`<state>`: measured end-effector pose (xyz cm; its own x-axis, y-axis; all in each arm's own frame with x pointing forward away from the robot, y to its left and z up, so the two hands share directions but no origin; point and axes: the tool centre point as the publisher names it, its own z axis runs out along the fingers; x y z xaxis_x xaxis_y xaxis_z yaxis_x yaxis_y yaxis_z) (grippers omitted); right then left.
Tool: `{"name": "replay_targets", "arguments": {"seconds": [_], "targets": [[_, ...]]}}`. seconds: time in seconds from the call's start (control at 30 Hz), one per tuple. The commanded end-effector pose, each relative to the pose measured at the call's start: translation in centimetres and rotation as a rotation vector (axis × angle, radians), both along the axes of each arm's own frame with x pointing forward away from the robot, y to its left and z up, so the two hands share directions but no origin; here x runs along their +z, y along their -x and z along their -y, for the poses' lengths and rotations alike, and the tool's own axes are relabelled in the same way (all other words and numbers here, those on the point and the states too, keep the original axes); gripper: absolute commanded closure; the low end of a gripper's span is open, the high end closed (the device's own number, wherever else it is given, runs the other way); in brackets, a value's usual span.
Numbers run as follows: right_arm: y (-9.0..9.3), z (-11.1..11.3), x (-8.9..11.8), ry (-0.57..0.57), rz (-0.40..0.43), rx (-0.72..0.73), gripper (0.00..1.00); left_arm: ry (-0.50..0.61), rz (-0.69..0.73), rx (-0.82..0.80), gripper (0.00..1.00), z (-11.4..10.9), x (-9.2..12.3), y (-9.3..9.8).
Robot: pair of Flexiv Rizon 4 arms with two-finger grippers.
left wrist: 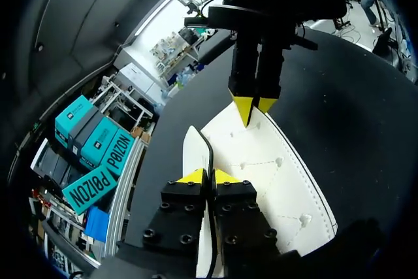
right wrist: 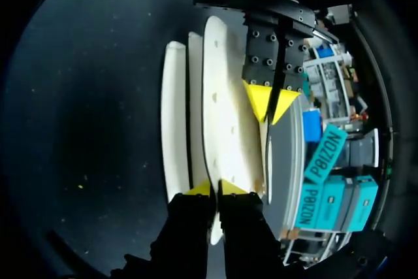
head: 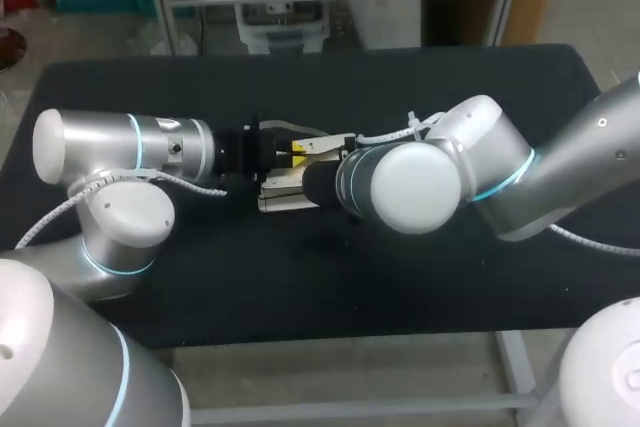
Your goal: Pick up the bag, open it, inspect its contents, close it, and place it on the opposite side
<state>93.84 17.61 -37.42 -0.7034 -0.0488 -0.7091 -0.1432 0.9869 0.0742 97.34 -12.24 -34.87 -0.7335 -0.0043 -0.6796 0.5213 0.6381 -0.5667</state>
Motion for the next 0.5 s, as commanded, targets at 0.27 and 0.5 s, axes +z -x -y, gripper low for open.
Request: {"name": "replay_targets", "arguments": {"seconds": [0.27,0.5], "targets": [[0.2,0.2,-0.4,-0.016,0.062,0.001,1.00,0.004,0.058,0.004,1.00,-2.0,-1.3,3.1],[0.2,0.2,-0.4,-0.016,0.062,0.001,1.00,-0.009,0.041,-0.027,1.00,-1.2,-1.6,2.7]]}}
